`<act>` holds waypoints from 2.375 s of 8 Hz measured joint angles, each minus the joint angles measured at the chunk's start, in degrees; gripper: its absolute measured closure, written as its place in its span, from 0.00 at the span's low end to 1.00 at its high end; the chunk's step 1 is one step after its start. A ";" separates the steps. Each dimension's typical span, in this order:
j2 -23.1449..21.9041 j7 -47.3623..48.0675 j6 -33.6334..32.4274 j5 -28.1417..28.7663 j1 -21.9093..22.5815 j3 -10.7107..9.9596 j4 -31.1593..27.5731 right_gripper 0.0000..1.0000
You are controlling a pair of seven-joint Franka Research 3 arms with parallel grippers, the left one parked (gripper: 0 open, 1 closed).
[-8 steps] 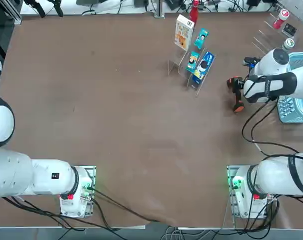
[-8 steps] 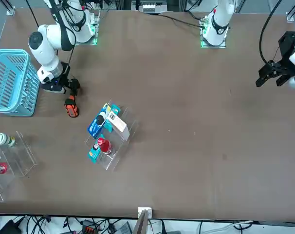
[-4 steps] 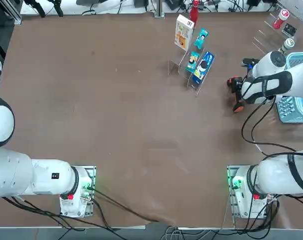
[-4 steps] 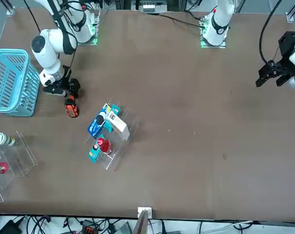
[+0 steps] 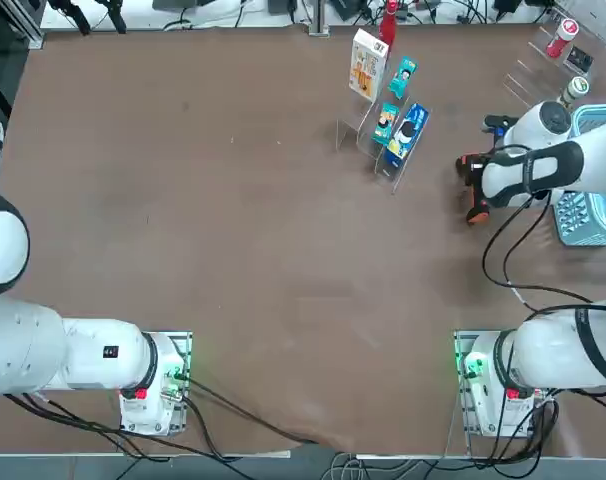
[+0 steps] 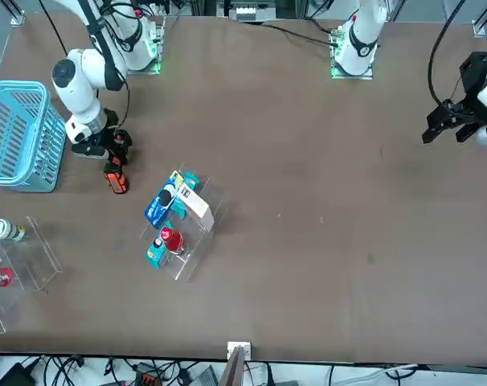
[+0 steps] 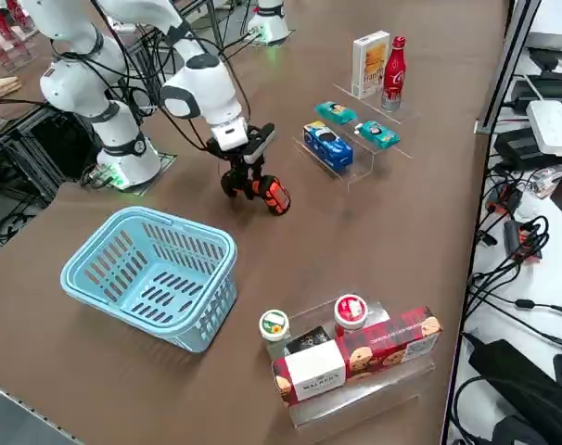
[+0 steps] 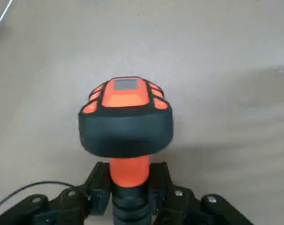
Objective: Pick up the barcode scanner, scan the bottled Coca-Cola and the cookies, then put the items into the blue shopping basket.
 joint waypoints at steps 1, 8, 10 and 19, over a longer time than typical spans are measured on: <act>0.04 0.00 0.00 -0.04 0.00 0.01 0.07 0.56; -9.02 -3.90 -36.78 3.33 0.54 0.06 21.08 0.56; -11.15 -7.87 -50.19 15.91 1.47 0.07 30.42 0.56; 0.77 -47.64 -56.90 69.25 -1.02 -4.01 29.41 0.56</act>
